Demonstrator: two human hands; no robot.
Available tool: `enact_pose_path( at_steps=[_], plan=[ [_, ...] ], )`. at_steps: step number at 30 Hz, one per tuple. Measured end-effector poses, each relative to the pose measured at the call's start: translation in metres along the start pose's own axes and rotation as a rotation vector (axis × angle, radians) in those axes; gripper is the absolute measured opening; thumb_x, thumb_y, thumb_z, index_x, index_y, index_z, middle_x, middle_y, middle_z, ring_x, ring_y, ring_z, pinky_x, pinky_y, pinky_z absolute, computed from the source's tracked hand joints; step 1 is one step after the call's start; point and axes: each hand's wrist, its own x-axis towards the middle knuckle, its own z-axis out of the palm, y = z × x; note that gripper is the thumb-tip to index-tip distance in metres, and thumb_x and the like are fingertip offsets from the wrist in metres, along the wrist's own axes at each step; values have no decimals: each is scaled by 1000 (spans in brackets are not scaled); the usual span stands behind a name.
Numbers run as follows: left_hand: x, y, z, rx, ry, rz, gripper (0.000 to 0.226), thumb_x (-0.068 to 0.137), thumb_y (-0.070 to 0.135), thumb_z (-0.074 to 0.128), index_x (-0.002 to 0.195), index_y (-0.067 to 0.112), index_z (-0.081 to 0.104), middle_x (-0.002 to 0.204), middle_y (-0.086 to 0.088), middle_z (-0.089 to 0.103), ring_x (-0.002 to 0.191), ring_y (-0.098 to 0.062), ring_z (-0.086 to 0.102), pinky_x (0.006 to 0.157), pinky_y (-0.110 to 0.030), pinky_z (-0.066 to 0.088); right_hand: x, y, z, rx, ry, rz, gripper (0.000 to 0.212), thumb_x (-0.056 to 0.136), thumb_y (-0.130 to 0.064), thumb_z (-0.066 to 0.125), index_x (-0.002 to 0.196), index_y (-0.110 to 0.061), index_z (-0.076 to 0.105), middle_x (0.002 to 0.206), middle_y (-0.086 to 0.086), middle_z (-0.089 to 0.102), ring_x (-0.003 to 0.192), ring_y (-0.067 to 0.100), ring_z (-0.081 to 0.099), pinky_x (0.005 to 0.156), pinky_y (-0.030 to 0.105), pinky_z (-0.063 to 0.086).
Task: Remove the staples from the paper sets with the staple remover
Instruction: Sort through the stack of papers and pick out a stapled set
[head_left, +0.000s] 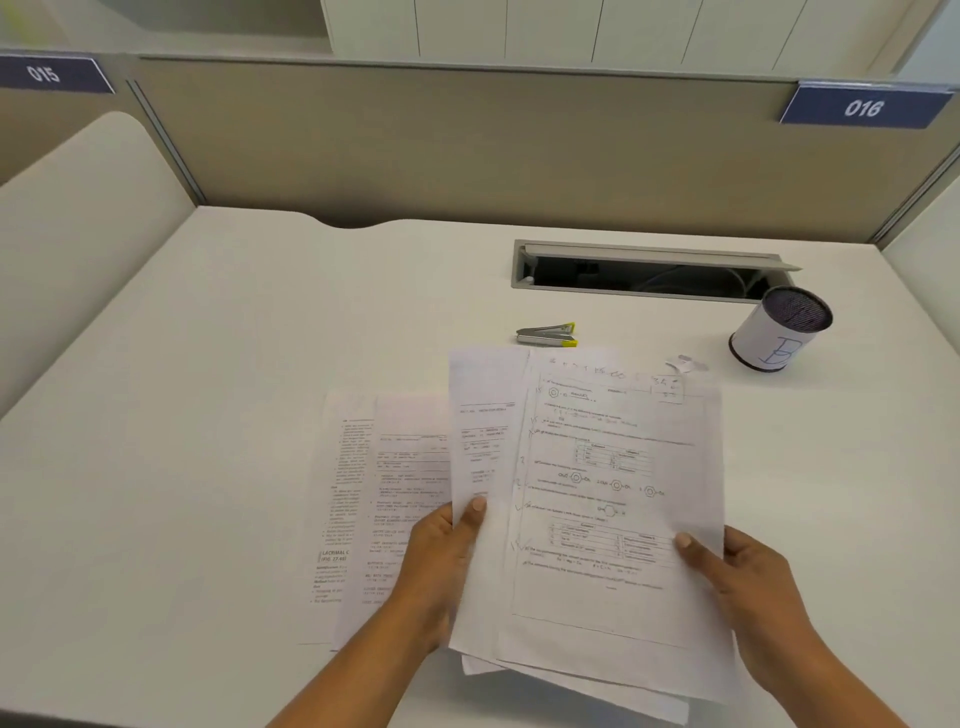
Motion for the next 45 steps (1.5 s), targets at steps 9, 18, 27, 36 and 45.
enact_pose_path(
  at_steps=[9,18,27,36,45],
  plan=[
    [5,5,-19,49,119,63,16,96,27,61,103,21,74,97,0,80,88,-23,76,75,-40,62,6,-5,-30,42,87,-8,17,86,-15,71,101,-8,73,100,12,78,82,27,75,81,44,59],
    [-7,8,-7,115,-60,69,22,94,32,62,104,18,76,105,-4,78,95,-24,74,86,-44,59,4,-43,-8,53,-62,-156,26,76,-20,75,100,-8,73,95,8,79,84,30,75,64,30,61],
    [-20,18,4,120,-175,-8,21,97,32,60,97,21,77,99,-4,79,89,-19,75,75,-33,58,2,-34,18,80,-278,82,28,93,-21,60,118,-11,66,111,11,75,100,31,73,89,50,55],
    [-7,18,-8,79,-201,-17,30,96,39,58,124,31,64,118,5,74,110,-18,69,98,-46,54,-10,-29,29,-6,-399,50,33,89,-8,62,121,-9,62,112,12,75,100,35,72,79,44,60],
    [-7,33,10,189,-144,280,20,90,19,70,107,30,73,106,9,77,100,-12,73,88,-36,60,-15,-46,39,-35,-283,-140,27,78,-17,79,103,-7,73,99,8,78,89,27,76,70,34,62]
  ],
)
